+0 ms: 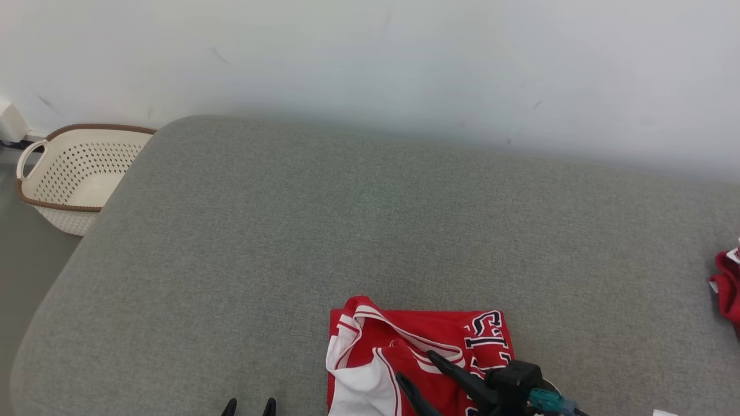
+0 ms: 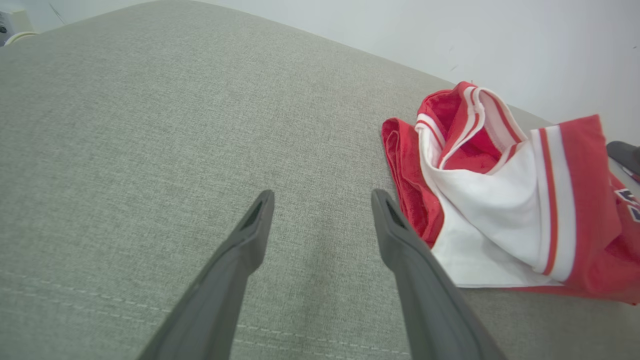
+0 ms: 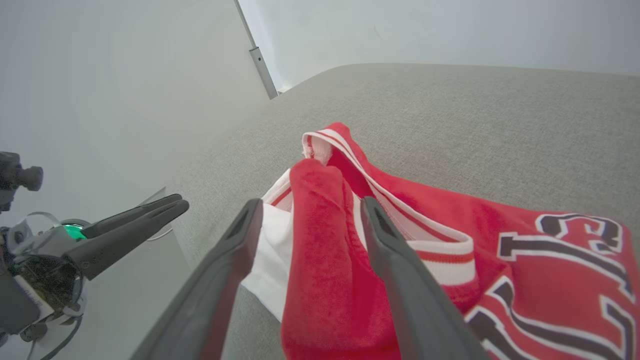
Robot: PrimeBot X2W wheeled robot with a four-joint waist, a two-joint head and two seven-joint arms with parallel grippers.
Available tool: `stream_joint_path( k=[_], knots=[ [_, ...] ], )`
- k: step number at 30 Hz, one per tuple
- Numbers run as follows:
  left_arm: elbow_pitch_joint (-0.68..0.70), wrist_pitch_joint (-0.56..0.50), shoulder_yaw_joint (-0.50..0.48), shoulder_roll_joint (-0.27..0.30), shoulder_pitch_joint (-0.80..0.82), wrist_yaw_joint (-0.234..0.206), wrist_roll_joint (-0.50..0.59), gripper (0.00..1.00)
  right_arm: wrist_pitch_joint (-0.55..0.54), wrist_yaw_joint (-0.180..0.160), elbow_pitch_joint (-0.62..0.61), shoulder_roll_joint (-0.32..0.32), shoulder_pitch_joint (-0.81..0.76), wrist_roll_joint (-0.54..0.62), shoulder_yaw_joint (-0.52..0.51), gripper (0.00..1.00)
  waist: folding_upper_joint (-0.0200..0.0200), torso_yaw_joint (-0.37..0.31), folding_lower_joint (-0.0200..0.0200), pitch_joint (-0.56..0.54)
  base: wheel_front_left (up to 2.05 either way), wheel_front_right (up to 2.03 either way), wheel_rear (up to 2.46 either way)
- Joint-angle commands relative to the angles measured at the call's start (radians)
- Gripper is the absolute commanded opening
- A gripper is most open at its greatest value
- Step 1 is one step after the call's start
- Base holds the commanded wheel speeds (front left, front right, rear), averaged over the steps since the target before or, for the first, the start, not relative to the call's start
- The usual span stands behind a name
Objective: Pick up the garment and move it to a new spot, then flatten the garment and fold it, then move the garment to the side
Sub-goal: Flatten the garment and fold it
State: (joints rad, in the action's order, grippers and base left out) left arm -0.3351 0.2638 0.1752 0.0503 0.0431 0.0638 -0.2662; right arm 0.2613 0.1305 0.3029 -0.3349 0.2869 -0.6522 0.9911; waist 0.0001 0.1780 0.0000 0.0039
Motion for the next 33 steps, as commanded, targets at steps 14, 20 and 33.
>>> stream_joint_path(
  k=[14, 20, 33],
  knots=[
    [0.0, 0.0, 0.005, 0.001, 0.013, -0.002, -0.008, 1.0, 0.005, 0.0, 0.13, 0.057, 0.123, 0.021, 0.094, 0.0, -0.0001, 0.039, 0.0, 0.026, 0.0, 0.0, 0.0],
    [-0.006, 0.0, 0.005, 0.001, 0.015, -0.001, -0.014, 1.0, 0.005, 0.0, 0.093, 0.048, 0.165, -0.031, 0.218, 0.0, -0.0001, 0.044, 0.0, 0.031, 0.0, 0.0, 0.0],
    [-0.01, 0.0, -0.003, 0.001, 0.012, -0.008, -0.019, 1.0, -0.012, 0.0, -0.041, -0.044, 0.219, -0.184, 0.286, 1.0, -0.0001, 0.02, 0.0, 0.028, 0.0, 0.0, 0.0]
  ],
)
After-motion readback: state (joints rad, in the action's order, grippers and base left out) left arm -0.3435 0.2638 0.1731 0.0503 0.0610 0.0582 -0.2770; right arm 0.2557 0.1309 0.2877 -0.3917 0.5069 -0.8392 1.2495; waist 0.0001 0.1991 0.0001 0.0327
